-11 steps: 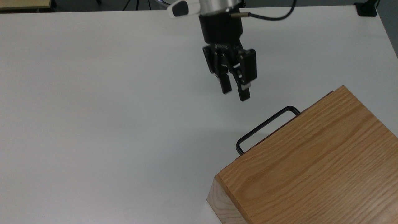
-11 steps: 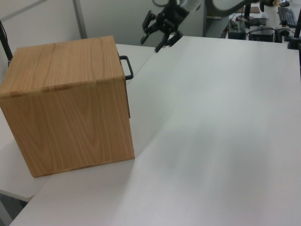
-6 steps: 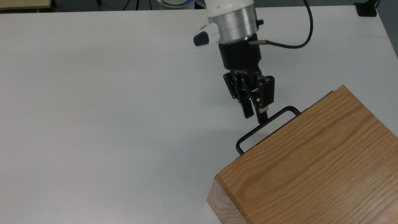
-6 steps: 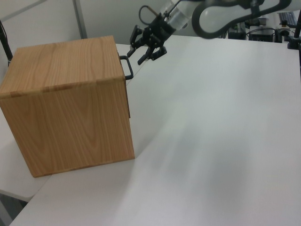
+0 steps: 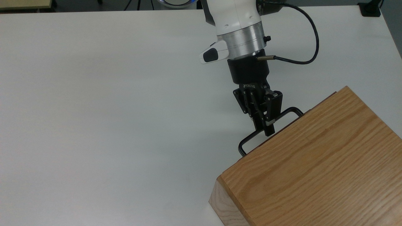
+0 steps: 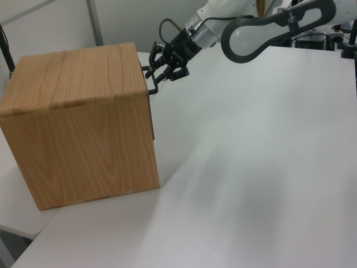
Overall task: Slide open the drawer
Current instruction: 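Lower the gripper onto the black bar handle and close on it, then pull the handle away from the cabinet, sliding the drawer out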
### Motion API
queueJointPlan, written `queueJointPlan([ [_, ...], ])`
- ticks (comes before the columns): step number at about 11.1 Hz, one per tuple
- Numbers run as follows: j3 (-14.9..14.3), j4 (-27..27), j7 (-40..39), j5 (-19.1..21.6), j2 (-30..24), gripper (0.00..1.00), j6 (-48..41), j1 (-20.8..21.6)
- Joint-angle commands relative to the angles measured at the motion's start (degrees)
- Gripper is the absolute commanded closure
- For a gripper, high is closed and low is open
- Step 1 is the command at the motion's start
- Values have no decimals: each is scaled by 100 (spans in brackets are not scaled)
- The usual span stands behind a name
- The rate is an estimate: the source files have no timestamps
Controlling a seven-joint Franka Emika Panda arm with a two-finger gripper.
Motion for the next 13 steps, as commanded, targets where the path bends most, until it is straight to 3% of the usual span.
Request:
queueJointPlan([
  [1,10,0,57,61,-38,100,48,-15],
  [3,10,-455,13,43,-424,100,22,-146],
  [6,10,-1229,-311,35,-1144,100,-915,-331],
  [10,-8,-1363,-935,26,-1752,99,-2803,-665],
  [13,-34,-1354,-1139,-237,-2051,99,-3991,-884],
])
